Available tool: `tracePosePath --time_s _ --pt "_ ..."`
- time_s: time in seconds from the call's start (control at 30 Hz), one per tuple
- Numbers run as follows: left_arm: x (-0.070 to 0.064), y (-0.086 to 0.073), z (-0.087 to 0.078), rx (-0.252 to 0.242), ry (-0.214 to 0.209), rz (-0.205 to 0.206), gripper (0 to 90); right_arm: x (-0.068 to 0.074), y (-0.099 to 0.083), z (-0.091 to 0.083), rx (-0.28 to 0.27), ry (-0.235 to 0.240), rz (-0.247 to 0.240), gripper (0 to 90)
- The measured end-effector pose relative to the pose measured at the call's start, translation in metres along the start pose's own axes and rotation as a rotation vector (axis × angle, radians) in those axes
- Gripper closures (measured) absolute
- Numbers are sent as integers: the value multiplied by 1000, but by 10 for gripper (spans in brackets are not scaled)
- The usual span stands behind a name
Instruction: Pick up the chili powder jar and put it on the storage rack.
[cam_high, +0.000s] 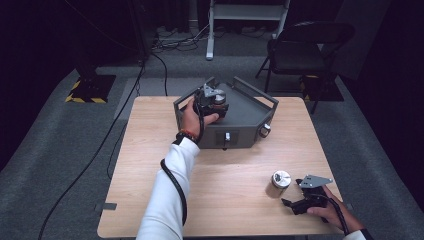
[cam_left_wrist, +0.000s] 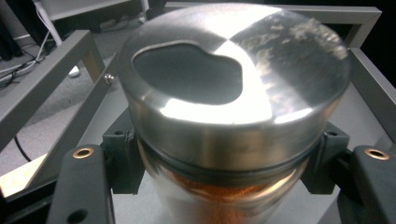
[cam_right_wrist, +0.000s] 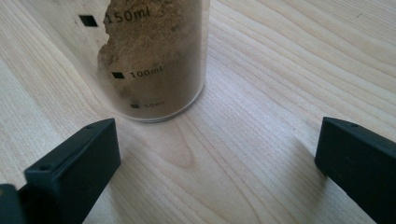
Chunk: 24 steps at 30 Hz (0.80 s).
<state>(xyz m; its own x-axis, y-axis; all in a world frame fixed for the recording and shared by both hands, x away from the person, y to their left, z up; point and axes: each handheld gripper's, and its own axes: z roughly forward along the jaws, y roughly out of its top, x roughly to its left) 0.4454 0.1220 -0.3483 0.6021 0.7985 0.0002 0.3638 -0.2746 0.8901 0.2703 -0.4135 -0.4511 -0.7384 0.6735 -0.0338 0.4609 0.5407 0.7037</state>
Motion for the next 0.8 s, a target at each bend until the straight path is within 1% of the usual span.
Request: tracePosePath --time_s 0.03,0.07,0.1,0.13,0.17,0.2,0.27,0.3,0.33,0.4,0.43,0.5,0.57,0.6,0.63,0.67,0.73,0.8 --pt "0 0 0 0 0 0 205 0 0 0 0 0 0 0" --pt "1 2 1 11 -9 -6 160 0 0 0 0 0 0 0" --pt "-2 4 1 17 2 0 121 0 0 0 0 0 0 0" --pt "-2 4 1 17 2 0 73 0 0 0 0 0 0 0" --pt "-4 5 1 23 8 -2 73 0 0 0 0 0 0 0" --pt "-3 8 0 30 3 2 33 0 0 0 0 0 0 0" --pt "-3 9 -1 31 4 7 28 0 0 0 0 0 0 0" --pt "-1 12 -3 38 -8 12 23 0 0 0 -1 0 1 0" --pt "-1 12 -3 38 -8 12 21 0 0 0 -1 0 1 0" --pt "-4 16 -7 46 1 34 20 0 0 0 -1 0 0 0" --pt "-3 17 -9 44 -2 34 18 0 0 0 -1 0 1 0" --pt "-5 20 -17 40 12 50 16 0 0 0 0 0 0 0" --pt "-4 21 -20 37 11 56 13 0 0 0 0 0 0 0" --pt "-6 23 -25 36 23 79 12 0 0 0 0 0 0 0" --pt "-6 23 -25 36 23 79 12 0 0 0 0 0 0 0" --pt "-8 23 -28 30 31 88 12 0 0 0 0 0 0 0" --pt "-6 23 -34 18 16 96 10 0 0 0 0 -2 1 0" --pt "-6 24 -39 17 11 114 10 0 0 0 0 -2 1 0"
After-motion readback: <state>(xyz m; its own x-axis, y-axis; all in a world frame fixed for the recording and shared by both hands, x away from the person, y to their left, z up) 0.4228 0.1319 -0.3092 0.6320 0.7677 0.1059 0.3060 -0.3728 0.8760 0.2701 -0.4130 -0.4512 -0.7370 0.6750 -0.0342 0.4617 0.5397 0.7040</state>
